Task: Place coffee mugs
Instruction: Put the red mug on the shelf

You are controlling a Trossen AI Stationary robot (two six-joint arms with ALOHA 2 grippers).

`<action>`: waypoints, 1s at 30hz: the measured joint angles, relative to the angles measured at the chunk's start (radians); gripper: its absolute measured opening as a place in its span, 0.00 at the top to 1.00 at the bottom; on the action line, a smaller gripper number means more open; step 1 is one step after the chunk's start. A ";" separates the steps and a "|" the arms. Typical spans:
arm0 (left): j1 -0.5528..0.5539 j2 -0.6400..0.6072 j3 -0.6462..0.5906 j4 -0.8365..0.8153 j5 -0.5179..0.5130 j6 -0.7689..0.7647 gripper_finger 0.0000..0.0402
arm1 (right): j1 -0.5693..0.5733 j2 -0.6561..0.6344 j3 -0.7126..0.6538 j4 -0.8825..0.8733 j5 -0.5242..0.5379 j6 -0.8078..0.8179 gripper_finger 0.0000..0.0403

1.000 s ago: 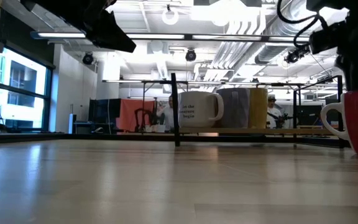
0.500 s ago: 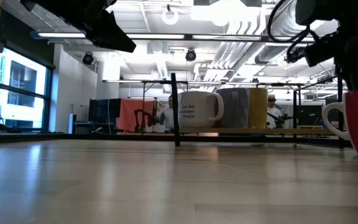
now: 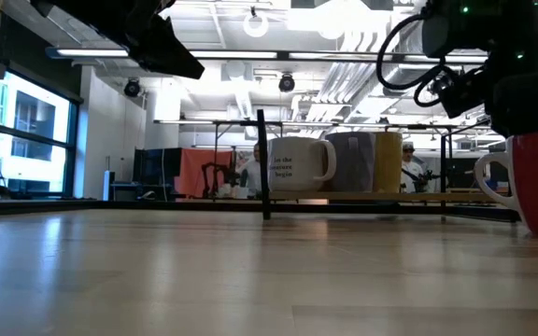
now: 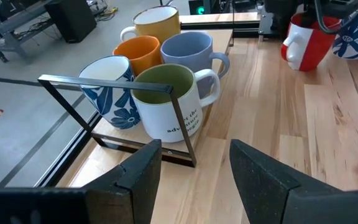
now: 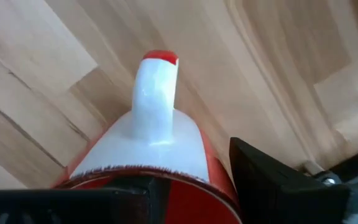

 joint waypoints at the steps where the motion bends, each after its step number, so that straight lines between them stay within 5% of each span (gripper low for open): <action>1: 0.000 0.000 0.000 0.000 0.000 0.000 0.55 | 0.000 0.004 0.000 0.010 -0.006 0.000 0.66; 20: 0.000 0.000 0.000 -0.008 0.000 0.000 0.55 | 0.000 0.030 0.001 0.247 -0.007 0.000 0.66; 30: 0.000 0.000 0.000 -0.008 0.001 0.000 0.55 | 0.000 0.196 0.002 0.245 -0.011 -0.016 0.66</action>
